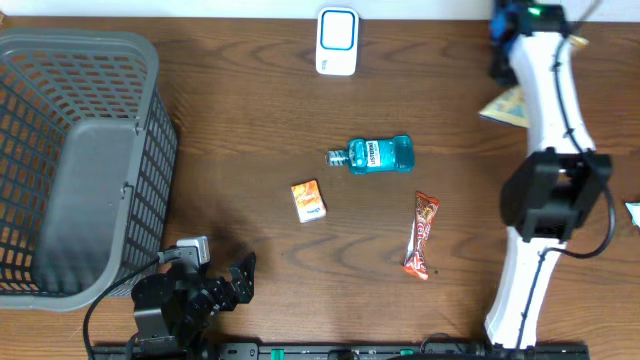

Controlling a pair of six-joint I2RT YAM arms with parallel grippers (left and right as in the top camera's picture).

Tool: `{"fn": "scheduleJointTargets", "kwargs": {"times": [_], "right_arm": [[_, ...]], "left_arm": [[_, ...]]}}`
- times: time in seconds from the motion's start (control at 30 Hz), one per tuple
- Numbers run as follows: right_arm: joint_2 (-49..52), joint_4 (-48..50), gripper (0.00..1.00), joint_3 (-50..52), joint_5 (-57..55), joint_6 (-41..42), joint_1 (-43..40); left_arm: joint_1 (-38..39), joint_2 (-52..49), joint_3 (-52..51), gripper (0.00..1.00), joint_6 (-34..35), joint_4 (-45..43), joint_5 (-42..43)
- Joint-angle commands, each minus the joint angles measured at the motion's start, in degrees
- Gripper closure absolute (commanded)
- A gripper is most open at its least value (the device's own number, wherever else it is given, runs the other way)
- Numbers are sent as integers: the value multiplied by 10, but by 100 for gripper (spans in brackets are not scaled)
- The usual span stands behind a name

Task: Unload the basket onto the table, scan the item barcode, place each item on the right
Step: 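Carry the snack bag to the right table edge and release it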

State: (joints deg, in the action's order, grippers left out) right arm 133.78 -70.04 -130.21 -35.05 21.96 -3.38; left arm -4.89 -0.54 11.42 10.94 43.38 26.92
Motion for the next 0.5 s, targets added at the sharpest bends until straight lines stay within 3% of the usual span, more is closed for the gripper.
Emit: {"fn": "scheduleJointTargets", "kwargs": {"times": [0.0, 0.2, 0.37, 0.47], "right_arm": [[-3, 53, 99, 62, -52, 16, -72], [-3, 128, 99, 137, -49, 7, -173], [-3, 142, 99, 143, -14, 7, -233], [-3, 143, 94, 143, -3, 7, -259]], "left_arm": [[-3, 3, -1, 0, 5, 3, 7], [-3, 3, -1, 0, 5, 3, 7], [-3, 3, -1, 0, 5, 3, 7], [-3, 3, -1, 0, 5, 3, 7]]}}
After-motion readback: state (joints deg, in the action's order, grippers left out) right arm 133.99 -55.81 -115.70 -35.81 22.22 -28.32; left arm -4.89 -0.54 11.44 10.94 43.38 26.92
